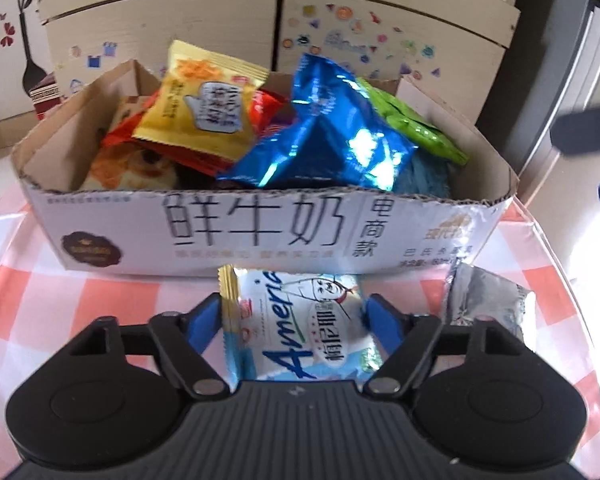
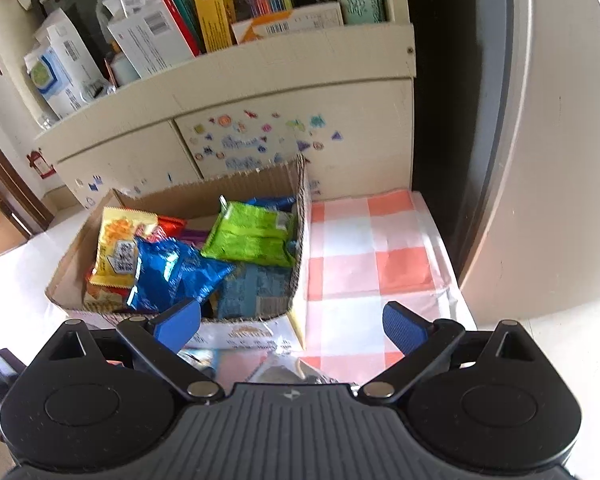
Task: Organize snacks
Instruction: 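Move both tools back toward the remaining bags on the table, then grasp the white Americ bag with the left tool while the right tool grasps the silver foil bag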
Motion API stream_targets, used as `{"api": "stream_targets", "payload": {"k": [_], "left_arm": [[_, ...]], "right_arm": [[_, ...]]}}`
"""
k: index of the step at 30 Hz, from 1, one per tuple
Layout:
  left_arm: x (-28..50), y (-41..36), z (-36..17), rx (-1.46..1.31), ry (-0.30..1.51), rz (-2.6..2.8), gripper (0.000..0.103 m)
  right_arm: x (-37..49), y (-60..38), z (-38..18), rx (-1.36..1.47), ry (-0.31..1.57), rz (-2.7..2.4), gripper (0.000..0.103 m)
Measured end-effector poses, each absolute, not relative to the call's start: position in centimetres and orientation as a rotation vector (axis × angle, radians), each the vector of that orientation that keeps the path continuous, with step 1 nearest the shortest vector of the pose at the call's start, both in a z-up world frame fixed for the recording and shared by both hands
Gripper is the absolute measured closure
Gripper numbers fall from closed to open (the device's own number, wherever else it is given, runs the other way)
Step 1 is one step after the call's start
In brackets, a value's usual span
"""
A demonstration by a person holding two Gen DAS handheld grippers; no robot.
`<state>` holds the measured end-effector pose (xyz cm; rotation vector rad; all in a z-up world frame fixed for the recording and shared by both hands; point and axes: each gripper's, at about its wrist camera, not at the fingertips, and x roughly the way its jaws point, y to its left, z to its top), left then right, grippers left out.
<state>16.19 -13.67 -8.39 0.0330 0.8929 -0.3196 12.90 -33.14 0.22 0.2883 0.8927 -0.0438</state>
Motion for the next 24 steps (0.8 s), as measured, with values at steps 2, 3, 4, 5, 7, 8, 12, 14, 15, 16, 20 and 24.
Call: {"api": "stream_targets", "payload": {"k": [2, 3, 4, 5, 7, 8, 12, 14, 15, 16, 20, 24], "left_arm": [[16.0, -13.1, -8.3, 0.022, 0.901, -0.300, 0.030], [15.8, -12.7, -8.3, 0.021, 0.904, -0.291, 0.033], [15.7, -12.4, -8.3, 0.028, 0.905, -0.286, 0.034], [15.5, -12.1, -8.2, 0.034, 0.908, -0.285, 0.035], [15.1, -11.2, -8.1, 0.028, 0.928, -0.276, 0.035], [14.9, -10.6, -8.0, 0.018, 0.937, -0.272, 0.035], [13.6, -8.9, -7.7, 0.030, 0.975, -0.258, 0.035], [13.0, -8.1, -7.5, 0.037, 1.010, -0.257, 0.035], [12.7, -7.6, -7.4, 0.030, 1.023, -0.257, 0.034], [12.4, -7.0, -7.3, 0.025, 1.037, -0.252, 0.034], [11.6, -5.4, -7.2, 0.003, 1.058, -0.246, 0.033], [11.2, -4.7, -7.1, -0.010, 1.053, -0.276, 0.034]], "right_arm": [[12.9, -33.2, -0.3, 0.289, 0.911, -0.031, 0.002], [12.9, -33.3, -0.6, 0.289, 0.919, -0.018, 0.002], [12.9, -33.3, -0.8, 0.291, 0.928, -0.003, 0.002], [13.0, -33.3, -1.1, 0.291, 0.941, 0.012, 0.002], [13.0, -33.2, -1.7, 0.279, 0.957, 0.030, 0.002], [13.0, -33.1, -1.9, 0.271, 0.962, 0.041, 0.002], [13.1, -32.7, -2.9, 0.256, 0.978, 0.081, 0.003], [13.1, -32.4, -3.1, 0.248, 0.977, 0.093, 0.003], [13.1, -32.2, -3.4, 0.243, 0.978, 0.098, 0.003], [13.1, -32.0, -3.5, 0.239, 0.979, 0.099, 0.003], [13.1, -31.4, -4.6, 0.236, 0.987, 0.090, 0.003], [13.1, -30.9, -5.5, 0.250, 1.043, 0.132, 0.002]]}}
